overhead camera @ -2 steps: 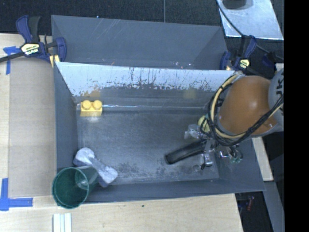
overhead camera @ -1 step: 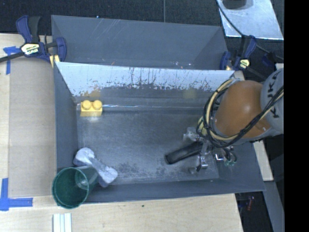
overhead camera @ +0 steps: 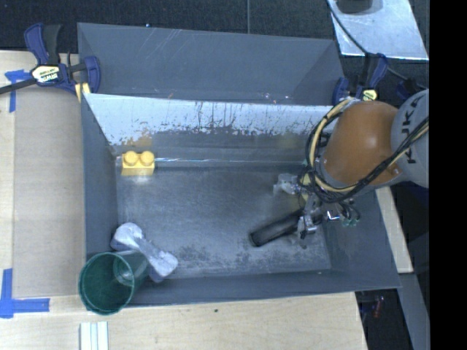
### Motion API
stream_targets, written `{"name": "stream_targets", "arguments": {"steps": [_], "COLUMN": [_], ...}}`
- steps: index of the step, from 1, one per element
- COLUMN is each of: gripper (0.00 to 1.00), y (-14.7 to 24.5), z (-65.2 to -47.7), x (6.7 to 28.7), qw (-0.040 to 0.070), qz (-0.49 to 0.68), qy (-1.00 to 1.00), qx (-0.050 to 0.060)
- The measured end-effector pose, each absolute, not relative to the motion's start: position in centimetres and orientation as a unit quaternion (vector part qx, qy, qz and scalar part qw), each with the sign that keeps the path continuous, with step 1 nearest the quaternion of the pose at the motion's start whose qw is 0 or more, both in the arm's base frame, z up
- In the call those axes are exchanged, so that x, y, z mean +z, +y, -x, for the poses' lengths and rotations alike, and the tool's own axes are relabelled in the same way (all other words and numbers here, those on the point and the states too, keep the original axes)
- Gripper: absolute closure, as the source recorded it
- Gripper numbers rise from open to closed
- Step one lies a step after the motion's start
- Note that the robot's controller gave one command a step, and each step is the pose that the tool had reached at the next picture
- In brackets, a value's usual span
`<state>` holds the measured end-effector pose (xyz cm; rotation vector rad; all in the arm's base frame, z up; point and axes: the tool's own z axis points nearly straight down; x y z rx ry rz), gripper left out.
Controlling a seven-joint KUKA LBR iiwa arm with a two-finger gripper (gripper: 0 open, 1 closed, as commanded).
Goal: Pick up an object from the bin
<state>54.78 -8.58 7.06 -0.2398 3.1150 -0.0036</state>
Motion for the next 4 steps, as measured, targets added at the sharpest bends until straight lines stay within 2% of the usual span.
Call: {"name": "stream_targets", "arguments": {"steps": [1, 3, 4], "gripper": [1.00, 1.00, 1.00], "y": [-7.9, -7.9, -7.9], "z": [-51.7, -51.7, -51.4], "x": [7.4, 7.9, 10.0], "qw": [0.003, 0.003, -0.003], "qz": [0.020, 0.019, 0.019], "qy": [1.000, 1.000, 1.000], "qx": [0.000, 0.000, 0.001]}}
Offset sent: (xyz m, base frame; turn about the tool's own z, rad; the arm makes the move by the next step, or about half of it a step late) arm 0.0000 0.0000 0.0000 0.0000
